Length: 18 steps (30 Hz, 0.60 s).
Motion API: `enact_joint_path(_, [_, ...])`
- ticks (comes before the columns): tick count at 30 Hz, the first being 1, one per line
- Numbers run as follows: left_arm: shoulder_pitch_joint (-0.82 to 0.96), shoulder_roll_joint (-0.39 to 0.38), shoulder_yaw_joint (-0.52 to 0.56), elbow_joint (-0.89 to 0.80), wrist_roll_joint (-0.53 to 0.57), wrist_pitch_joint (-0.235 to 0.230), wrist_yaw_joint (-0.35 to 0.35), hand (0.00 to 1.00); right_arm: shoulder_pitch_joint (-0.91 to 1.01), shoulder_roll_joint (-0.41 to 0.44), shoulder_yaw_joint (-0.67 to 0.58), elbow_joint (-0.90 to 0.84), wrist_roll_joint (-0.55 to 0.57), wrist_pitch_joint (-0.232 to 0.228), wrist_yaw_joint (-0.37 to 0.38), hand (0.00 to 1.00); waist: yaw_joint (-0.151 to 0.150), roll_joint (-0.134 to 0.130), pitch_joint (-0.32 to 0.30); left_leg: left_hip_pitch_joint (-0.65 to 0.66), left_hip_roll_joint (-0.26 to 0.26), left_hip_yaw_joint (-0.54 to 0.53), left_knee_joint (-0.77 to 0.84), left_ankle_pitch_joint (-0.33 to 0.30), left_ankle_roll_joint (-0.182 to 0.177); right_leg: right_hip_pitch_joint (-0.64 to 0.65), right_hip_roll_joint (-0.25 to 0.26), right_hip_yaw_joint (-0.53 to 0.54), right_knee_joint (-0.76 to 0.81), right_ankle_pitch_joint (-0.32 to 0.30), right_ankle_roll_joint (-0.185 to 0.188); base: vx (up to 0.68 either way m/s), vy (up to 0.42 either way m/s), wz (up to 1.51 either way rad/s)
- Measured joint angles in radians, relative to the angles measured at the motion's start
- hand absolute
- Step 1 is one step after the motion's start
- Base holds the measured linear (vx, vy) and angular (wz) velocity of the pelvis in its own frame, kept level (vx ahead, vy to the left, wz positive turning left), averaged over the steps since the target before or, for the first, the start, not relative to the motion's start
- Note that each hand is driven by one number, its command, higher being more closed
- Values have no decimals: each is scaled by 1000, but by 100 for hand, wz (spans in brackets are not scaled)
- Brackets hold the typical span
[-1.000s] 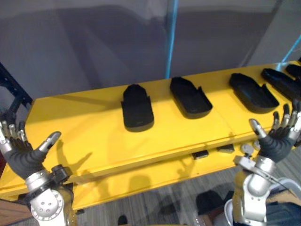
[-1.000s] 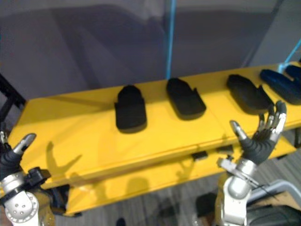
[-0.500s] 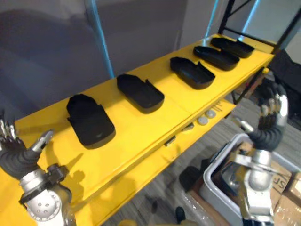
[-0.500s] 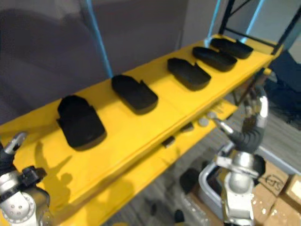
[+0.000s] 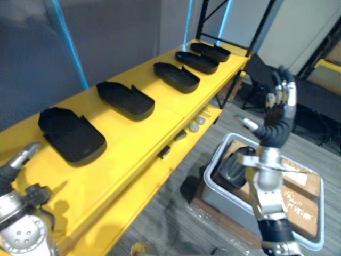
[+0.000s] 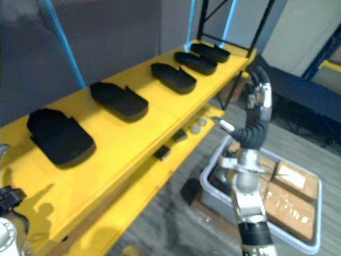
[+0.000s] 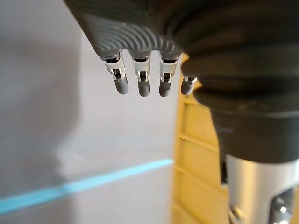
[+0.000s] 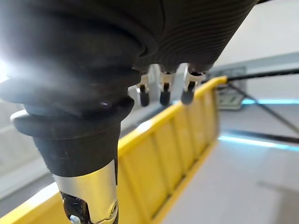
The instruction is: Walk over and take plastic housings, then place them on the shelf
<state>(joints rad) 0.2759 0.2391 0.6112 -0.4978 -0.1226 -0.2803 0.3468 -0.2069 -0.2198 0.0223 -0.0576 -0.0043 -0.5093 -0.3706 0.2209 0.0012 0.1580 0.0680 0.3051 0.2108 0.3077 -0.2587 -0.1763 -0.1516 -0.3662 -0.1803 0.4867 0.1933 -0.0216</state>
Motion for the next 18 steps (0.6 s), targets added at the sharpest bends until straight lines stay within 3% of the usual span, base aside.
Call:
enact_joint_path(1, [-6,7,-12,10,-20,-5,0,0,28,-9,-4,0,0,24,-6,0,-3,-24,-24,-24,13,-15,-5,16,-31,24,19,-6,-49,16,36,157,-368,-16])
enact_joint_path(2, [-2,-8,-29,14,-32,-5,0,0,39,-19,-9,0,1,38,-6,0,-3,-2,-31,-23,37,-19,-16,28,-49,34,44,-8,-68,-11,65,151,-413,-23])
enact_joint_path(3, [3,-48,-45,14,-41,-6,1,0,64,-25,-27,-2,4,57,-3,0,-20,37,-40,-14,75,-20,-37,46,-75,50,87,-12,-102,-63,108,117,-346,-33])
enact_joint_path(4, [-3,-76,-41,10,-70,-20,4,0,97,-27,-44,-16,10,81,1,0,-39,47,-47,-11,93,-9,-42,63,-87,67,105,-16,-128,-126,160,112,-319,-35])
enact_joint_path(6, [-4,-128,-37,0,-77,-36,9,0,135,-36,-71,-47,18,127,31,0,-62,50,-46,2,108,-8,-38,94,-90,79,125,-19,-161,-201,198,91,-319,-53])
enact_joint_path(8, [-4,-202,-85,2,-118,-39,10,0,168,-51,-116,-64,36,151,47,0,-93,64,-36,-8,120,-10,-17,122,-73,57,141,-10,-167,-235,204,16,-252,-59])
enact_joint_path(10, [-4,-265,-180,-2,-141,-41,3,0,238,-22,-210,-73,49,149,50,0,-141,53,-24,-57,97,-10,-20,171,-13,7,134,-1,-194,-237,203,-98,-192,-43])
enact_joint_path(12, [-1,-272,-274,-25,-103,-43,-25,0,317,10,-302,-108,85,134,56,0,-192,67,10,-76,87,-10,-54,196,-6,6,139,-3,-276,-216,213,-89,-105,-18])
enact_joint_path(14, [-14,-261,-399,-27,-105,-41,-160,0,356,27,-350,-124,136,130,58,0,-248,77,32,-67,61,-5,-102,203,-11,-7,137,29,-347,-155,219,-82,46,-35])
enact_joint_path(16, [-48,-229,-474,9,-106,-35,-242,0,353,32,-304,-124,149,130,59,0,-253,64,45,-50,43,7,-104,196,-20,-5,133,67,-396,-109,223,-110,78,-57])
enact_joint_path(18, [-94,-189,-544,93,-101,-16,-276,0,328,34,-254,-106,160,133,58,0,-259,69,56,-52,35,17,-108,174,-40,-4,129,75,-435,-71,230,-135,69,-23])
